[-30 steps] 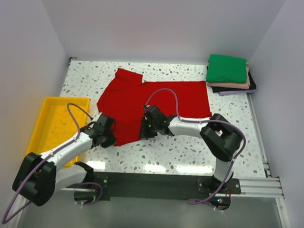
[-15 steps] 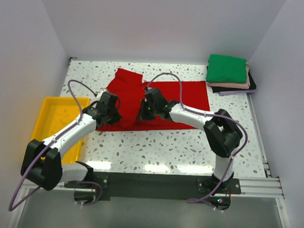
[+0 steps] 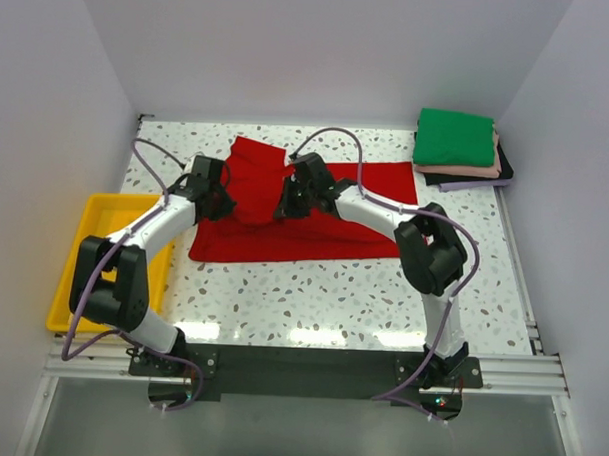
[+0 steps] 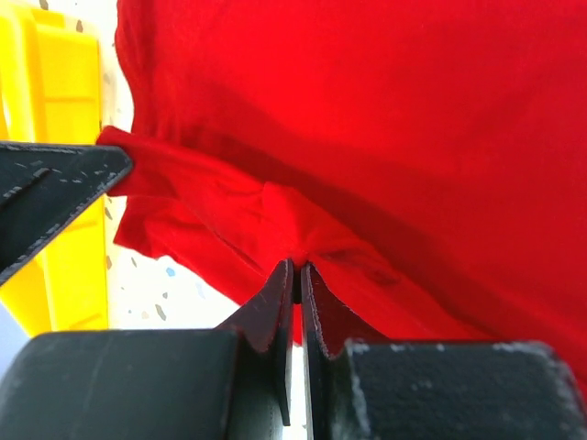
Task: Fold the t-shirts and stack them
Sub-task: Fold the tshirt
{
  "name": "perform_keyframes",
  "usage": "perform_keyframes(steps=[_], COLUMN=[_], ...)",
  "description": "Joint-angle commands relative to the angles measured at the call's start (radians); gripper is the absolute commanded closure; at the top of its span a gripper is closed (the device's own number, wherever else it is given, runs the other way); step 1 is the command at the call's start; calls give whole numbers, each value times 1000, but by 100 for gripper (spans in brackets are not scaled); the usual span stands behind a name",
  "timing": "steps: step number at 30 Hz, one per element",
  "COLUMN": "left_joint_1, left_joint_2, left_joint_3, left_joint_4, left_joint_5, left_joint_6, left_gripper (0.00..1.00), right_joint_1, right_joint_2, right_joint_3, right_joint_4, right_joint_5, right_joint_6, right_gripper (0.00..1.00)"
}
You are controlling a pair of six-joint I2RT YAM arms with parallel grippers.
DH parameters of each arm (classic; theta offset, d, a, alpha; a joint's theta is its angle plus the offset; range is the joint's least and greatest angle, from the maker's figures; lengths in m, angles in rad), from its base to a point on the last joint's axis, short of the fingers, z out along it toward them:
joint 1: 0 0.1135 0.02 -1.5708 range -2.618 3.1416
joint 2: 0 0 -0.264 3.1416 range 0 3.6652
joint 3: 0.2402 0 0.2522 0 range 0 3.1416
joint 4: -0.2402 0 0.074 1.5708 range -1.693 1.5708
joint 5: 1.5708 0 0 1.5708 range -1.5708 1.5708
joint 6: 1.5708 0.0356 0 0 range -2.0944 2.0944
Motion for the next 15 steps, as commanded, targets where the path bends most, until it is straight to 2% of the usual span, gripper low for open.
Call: perform_keyframes(steps=[1,15], left_joint_1=[14,24], left_joint_2=[29,167], left_joint_3=[82,200], left_joint_4=[73,105], left_joint_5=[24,68], left_joint_6=[30,41], left_gripper=[100,100], right_joint_1=[-14,-64], right_joint_2=[22,90], right_joint_3=[75,118], right_joint_4=[-11,26], right_joint_5=[-30,-47], right_joint_6=[-27,-36], right_gripper=[97,98])
